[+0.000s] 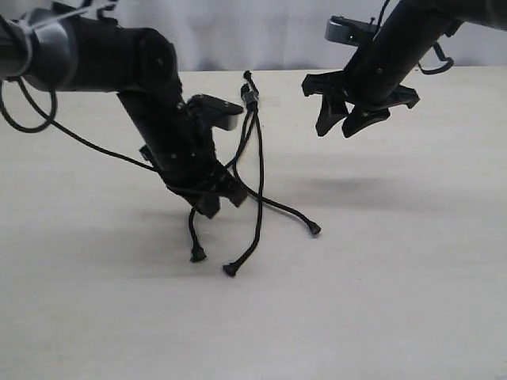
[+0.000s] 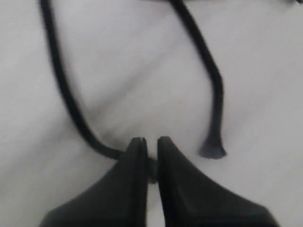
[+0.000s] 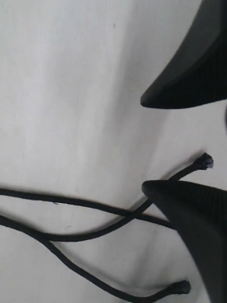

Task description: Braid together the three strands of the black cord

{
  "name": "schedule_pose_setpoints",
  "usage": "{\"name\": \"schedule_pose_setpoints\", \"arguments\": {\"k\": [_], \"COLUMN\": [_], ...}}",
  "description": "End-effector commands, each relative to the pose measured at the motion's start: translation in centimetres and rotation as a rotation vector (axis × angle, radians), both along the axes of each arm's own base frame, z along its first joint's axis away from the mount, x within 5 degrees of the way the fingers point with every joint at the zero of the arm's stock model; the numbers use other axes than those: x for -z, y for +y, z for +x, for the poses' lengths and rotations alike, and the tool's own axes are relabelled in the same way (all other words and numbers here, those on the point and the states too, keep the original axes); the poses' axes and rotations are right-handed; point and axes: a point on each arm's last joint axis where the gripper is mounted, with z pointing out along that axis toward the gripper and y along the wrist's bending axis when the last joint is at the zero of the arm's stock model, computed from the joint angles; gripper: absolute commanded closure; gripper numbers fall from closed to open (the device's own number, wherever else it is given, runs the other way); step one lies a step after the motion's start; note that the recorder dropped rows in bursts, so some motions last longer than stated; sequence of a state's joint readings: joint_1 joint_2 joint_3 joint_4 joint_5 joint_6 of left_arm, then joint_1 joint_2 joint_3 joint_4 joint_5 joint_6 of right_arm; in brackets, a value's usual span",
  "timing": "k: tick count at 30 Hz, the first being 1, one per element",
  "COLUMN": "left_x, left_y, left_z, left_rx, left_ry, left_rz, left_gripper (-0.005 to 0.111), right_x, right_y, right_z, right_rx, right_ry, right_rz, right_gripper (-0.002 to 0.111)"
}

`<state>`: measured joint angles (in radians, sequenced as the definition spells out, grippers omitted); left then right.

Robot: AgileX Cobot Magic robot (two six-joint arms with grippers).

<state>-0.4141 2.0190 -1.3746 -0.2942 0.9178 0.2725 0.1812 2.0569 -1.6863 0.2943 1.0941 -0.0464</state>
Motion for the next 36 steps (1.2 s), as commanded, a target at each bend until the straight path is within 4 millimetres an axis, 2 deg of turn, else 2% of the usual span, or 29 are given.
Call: {"name": "schedule_pose_setpoints", "arguments": {"k": [1,3,4,9,11,15,16,19,22,25,27,29,36], "left_x": [1.8,2.4,2.6,5.0,6.0,6.2,5.9,4.0,1.0,-0.7,-1.2,-1.2,1.5], "left_y": [-3.1,-4.3,-4.8,-5.8,-5.9,-5.9,-5.9,-5.8,-4.6,-2.3,-1.2,-0.3,2.0], "left_z": [-1.5,-1.7,-1.8,-1.8,-1.9,-2.0,-1.8,-1.2,-0.3,0.7,1.4,2.0,3.3], "left_rx": [0.093,0.108,0.114,0.139,0.16,0.172,0.181,0.167,0.162,0.112,0.064,0.043,-0.066], "left_ry": [0.016,-0.016,-0.031,-0.05,-0.045,-0.037,-0.044,-0.103,-0.224,-0.287,-0.313,-0.333,-0.257], "left_rz": [0.016,0.005,-0.001,0.022,0.048,0.062,0.067,0.088,0.149,0.227,0.243,0.252,0.281], "left_gripper": [0.07,0.055,0.052,0.054,0.063,0.101,0.107,0.107,0.107,0.107,0.107,0.107,0.107], "right_x": [-0.6,-0.6,-0.6,-0.6,-0.6,-0.7,-0.7,-0.7,-0.7,-0.7,-0.7,-0.7,-0.8], "right_y": [-0.6,-0.6,-0.6,-0.6,-0.6,-0.3,-0.3,-0.2,-0.2,-0.2,-0.3,-0.1,0.4], "right_z": [0.3,0.2,0.2,0.2,0.2,0.2,0.2,0.2,0.2,0.2,0.2,0.1,-0.3], "right_rx": [0.034,0.033,0.033,0.031,0.028,0.014,0.014,0.012,0.012,0.012,0.007,-0.004,-0.045], "right_ry": [-0.038,-0.034,-0.034,-0.028,-0.029,-0.036,-0.036,-0.036,-0.036,-0.036,-0.037,-0.032,-0.001], "right_rz": [-0.032,-0.032,-0.032,-0.032,-0.031,-0.004,-0.004,-0.004,-0.004,-0.004,-0.005,0.012,0.068], "right_gripper": [0.063,0.063,0.063,0.063,0.063,0.063,0.063,0.063,0.063,0.063,0.063,0.063,0.063]}}
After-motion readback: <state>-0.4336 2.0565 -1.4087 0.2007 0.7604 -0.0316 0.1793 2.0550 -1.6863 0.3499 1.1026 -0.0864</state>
